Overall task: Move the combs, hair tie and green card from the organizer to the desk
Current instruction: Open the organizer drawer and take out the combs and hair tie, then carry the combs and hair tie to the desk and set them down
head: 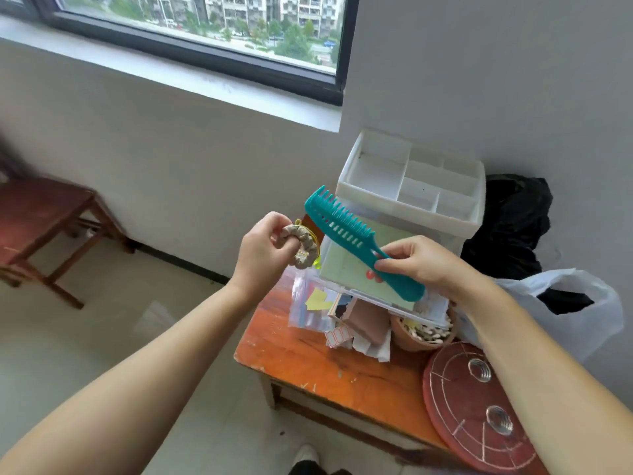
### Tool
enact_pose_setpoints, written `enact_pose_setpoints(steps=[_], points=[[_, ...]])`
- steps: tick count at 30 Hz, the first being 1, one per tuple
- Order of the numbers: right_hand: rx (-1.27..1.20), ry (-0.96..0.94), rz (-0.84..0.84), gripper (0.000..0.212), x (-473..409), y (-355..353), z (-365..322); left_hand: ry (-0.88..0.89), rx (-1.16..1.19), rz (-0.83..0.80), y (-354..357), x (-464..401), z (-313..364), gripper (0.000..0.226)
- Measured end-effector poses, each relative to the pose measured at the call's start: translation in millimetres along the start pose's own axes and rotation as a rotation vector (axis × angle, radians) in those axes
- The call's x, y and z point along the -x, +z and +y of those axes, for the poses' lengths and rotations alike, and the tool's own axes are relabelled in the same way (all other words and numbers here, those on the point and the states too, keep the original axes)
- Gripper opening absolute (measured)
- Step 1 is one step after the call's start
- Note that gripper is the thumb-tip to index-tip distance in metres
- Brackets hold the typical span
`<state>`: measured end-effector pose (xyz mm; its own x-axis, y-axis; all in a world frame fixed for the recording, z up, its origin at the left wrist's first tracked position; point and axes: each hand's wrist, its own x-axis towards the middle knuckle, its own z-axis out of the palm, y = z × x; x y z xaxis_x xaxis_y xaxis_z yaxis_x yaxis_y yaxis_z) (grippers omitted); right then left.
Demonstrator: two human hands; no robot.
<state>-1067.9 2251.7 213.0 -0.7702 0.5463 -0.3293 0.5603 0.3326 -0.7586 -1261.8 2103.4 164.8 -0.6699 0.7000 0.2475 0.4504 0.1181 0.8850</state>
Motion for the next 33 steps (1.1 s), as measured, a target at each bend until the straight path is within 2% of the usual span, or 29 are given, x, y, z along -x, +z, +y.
enact_pose_setpoints(steps=[4,9,14,20,23,26,33], points=[[0.032,-0.082,-0.036,0.017,-17.1,56.7,-51.5,-0.176,0.152,0.138,-61.3,35.6,-20.9,0.004],[0.110,-0.198,-0.163,0.014,-16.7,183.4,-122.6,-0.404,0.255,0.437,-168.6,125.3,-63.0,0.009],[0.092,-0.225,-0.453,0.014,27.9,366.2,-179.5,-0.704,0.390,0.749,-295.3,285.2,-108.3,0.021],[0.115,-0.156,-0.832,0.013,135.7,589.2,-231.7,-0.981,0.448,1.135,-422.9,510.9,-126.2,0.015],[0.160,-0.158,-0.995,0.019,193.5,677.9,-257.3,-1.027,0.463,1.338,-465.8,604.4,-123.7,0.016],[0.219,-0.198,-1.145,0.013,247.3,758.2,-282.9,-1.049,0.465,1.521,-498.6,685.9,-121.3,0.019],[0.347,-0.292,-1.340,0.026,357.6,943.2,-352.3,-1.070,0.486,1.816,-597.9,845.1,-137.1,0.019]])
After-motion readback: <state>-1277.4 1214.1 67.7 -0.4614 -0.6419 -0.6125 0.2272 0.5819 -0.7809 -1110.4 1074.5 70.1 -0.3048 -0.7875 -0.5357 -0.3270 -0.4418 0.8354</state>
